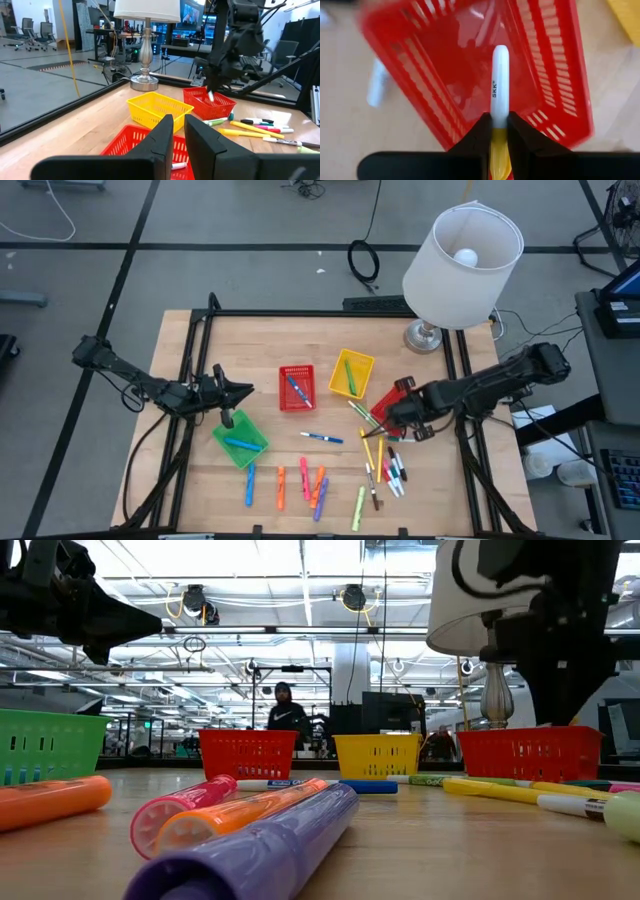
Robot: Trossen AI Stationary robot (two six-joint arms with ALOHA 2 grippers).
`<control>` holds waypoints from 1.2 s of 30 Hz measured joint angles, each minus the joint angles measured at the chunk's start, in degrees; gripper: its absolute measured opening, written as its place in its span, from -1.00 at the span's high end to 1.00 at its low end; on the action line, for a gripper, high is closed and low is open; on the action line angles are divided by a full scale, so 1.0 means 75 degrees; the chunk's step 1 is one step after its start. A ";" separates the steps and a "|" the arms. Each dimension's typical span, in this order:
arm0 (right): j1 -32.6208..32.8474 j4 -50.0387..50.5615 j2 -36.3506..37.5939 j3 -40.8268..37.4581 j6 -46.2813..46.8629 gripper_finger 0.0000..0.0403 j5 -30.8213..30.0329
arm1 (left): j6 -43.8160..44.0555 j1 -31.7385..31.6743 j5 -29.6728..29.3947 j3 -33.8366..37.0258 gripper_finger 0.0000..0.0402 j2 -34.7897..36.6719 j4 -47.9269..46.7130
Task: Pick & Place Markers
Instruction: Put the small yellow highlighter pen into the right red bin, then put the large blue highlighter pen into the green bin
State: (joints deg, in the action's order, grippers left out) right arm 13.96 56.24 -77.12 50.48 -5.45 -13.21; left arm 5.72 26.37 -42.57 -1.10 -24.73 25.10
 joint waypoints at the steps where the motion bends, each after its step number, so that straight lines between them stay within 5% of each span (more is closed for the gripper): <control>1: -0.0073 -0.0079 0.0000 -0.0050 -0.0042 0.88 -0.0008 | -0.0002 0.0000 0.0000 0.0000 0.72 0.0000 -0.0005; 12: -0.0324 -0.0513 0.0003 -0.0067 -0.0229 0.45 -0.0065 | -0.0198 0.0000 0.0000 0.0000 0.72 0.0000 -0.0014; 18: -0.0299 -0.0502 0.0156 0.0109 0.0141 0.38 -0.0328 | -0.0195 0.0000 0.0000 0.0000 0.72 0.0000 -0.0083; 22: 0.0061 -0.0455 0.0697 0.0928 0.0818 0.44 -0.0753 | -0.0194 0.0000 0.0001 0.0000 0.72 0.0000 -0.0228; 27: 0.1438 -0.2120 0.1774 0.1678 0.0456 0.61 -0.1099 | -0.0192 0.0000 0.0000 0.0000 0.72 0.0000 -0.0251; 36: 0.3295 -0.3901 0.3079 0.1082 0.0046 0.97 -0.1521 | -0.0117 0.0000 0.0003 0.0000 0.72 0.0000 -0.0245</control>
State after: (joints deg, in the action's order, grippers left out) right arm 38.68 26.98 -54.03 58.60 -5.11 -24.61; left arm 4.84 26.37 -42.54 -1.10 -24.73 23.27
